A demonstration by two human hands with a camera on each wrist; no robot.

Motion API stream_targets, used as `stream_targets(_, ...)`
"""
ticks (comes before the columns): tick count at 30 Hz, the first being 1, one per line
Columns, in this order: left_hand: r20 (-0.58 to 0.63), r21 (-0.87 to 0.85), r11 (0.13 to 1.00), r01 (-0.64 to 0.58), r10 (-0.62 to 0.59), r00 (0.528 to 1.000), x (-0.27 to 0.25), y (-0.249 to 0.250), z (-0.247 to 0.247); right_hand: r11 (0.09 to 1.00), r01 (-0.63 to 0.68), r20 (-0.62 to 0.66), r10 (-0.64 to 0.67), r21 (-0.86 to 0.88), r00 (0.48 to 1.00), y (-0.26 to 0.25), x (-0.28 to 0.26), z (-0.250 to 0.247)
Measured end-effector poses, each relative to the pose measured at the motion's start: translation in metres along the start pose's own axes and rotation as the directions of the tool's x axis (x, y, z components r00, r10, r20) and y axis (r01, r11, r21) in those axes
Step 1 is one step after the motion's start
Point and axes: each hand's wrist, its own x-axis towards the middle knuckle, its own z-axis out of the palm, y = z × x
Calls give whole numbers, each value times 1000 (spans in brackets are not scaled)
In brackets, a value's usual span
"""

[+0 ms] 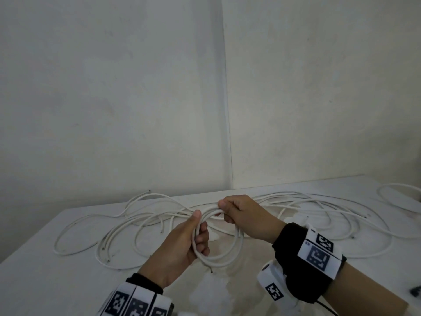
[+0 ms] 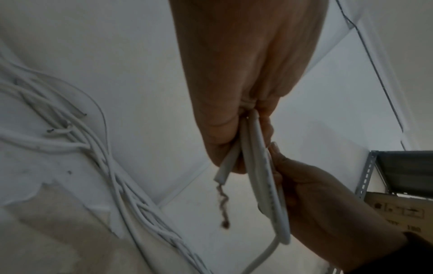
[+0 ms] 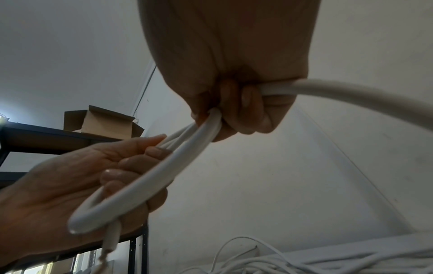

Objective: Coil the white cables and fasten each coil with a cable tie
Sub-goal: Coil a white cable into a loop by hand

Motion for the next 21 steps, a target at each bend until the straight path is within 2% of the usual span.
stream_targets(6, -3, -188, 982, -27, 27, 1000, 0, -2, 3, 998, 67, -61, -68, -15, 996, 4, 2, -3)
stream_targets(10, -87, -305, 947, -103, 80, 993, 1, 2, -10, 996, 87, -118, -82, 37, 990, 19, -2, -8)
stream_targets(13, -155, -403, 901, -159, 104, 982, 4, 7, -25, 997, 76, -121, -75, -3, 990, 36, -3, -9)
stream_targets(15, -217, -468, 852, -235, 147, 965, 4, 16, -39, 999, 21, -117, -26, -45, 993, 51, -3, -11)
stream_targets(18, -298, -472, 817, -331, 206, 932, 0, 29, -59, 993, -55, -132, 41, -105, 990, 68, -4, -18)
stream_targets(21, -346, -394, 848, -355, 222, 912, 1, 29, -66, 955, -8, -98, -22, -298, 995, 69, -5, -17)
